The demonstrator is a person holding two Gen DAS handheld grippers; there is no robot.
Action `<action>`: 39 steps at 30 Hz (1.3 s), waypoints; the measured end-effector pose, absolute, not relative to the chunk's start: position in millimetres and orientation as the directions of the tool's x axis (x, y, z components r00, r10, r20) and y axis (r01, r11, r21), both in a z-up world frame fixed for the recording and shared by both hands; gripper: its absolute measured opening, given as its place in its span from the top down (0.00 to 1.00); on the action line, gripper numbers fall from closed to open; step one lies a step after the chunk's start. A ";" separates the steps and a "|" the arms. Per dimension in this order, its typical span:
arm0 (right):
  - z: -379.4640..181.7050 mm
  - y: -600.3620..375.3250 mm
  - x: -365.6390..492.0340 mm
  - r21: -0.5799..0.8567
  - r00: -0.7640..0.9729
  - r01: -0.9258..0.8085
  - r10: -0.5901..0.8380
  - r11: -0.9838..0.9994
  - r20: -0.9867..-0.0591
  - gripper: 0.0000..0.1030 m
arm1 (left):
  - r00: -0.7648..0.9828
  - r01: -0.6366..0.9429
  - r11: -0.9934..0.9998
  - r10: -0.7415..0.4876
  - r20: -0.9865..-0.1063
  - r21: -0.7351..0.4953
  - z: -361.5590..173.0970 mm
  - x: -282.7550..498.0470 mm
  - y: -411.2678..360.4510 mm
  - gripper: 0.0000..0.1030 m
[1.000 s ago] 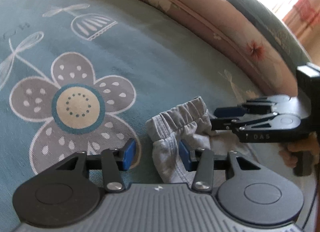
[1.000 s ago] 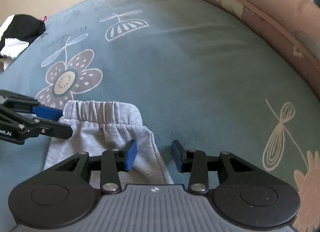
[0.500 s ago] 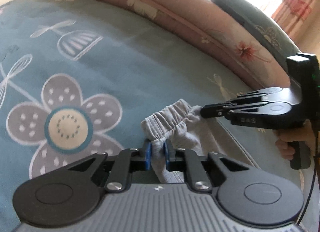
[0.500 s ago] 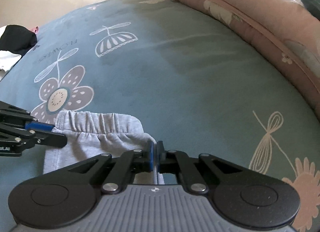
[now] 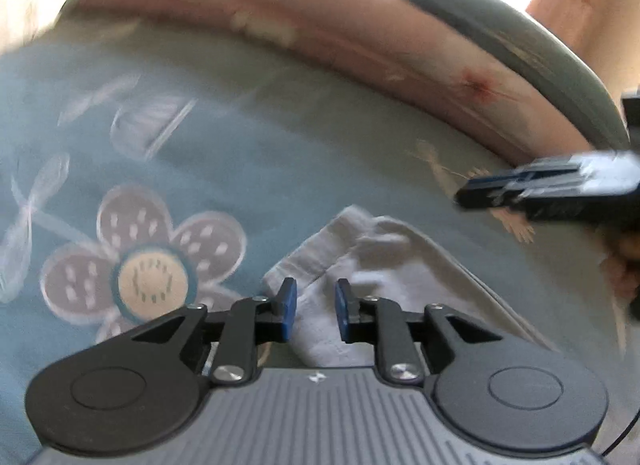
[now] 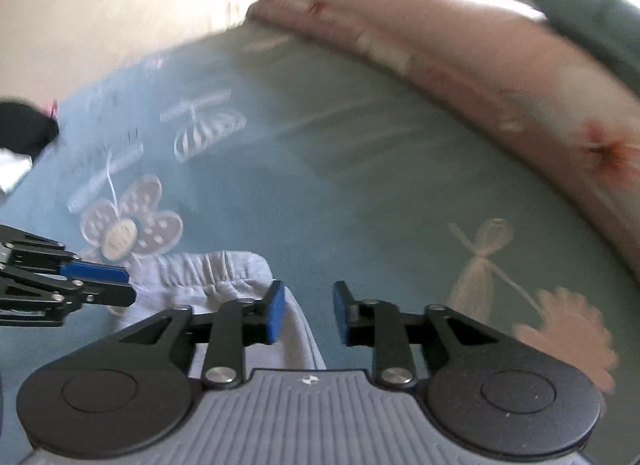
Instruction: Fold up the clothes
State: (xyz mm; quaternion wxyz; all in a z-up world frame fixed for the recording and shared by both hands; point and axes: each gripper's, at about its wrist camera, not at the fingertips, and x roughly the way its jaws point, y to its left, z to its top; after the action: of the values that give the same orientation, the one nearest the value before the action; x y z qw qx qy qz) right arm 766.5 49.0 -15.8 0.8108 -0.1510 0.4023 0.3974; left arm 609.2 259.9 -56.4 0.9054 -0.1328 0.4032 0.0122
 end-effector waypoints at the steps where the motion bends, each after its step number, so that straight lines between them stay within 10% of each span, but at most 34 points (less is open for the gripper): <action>1: -5.5 35.4 758.6 0.086 0.377 -0.749 0.529 0.657 -0.761 0.60 | 0.678 -0.122 0.975 -0.053 -0.734 -0.184 -51.2 608.1 253.5 0.74; 13: 25.5 -132.4 617.6 0.119 0.367 -0.408 0.282 0.905 -0.887 0.34 | 0.509 0.245 0.938 -0.339 -0.792 -0.244 -46.6 610.0 134.4 0.63; 22: -49.4 -202.2 510.1 0.072 0.314 -0.072 0.091 0.995 -0.945 0.34 | 0.480 0.245 0.964 -0.216 -0.851 -0.106 -90.0 608.3 120.8 0.61; 31: -101.1 -127.9 506.1 0.254 0.440 -0.048 0.249 0.966 -0.863 0.31 | 0.451 0.178 0.980 -0.004 -0.892 0.085 -70.0 608.6 146.3 0.61; 39: -63.9 -126.0 469.4 0.322 0.438 -0.120 0.341 0.939 -0.832 0.20 | 0.435 0.369 0.929 -0.154 -0.887 0.020 -64.1 596.0 70.5 0.39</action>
State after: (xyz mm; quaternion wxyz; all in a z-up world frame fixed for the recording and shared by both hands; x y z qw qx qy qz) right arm 469.4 -126.0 -63.9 0.8411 0.1080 0.5120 0.1371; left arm 596.0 70.5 -64.1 0.8406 0.1056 0.5081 -0.1554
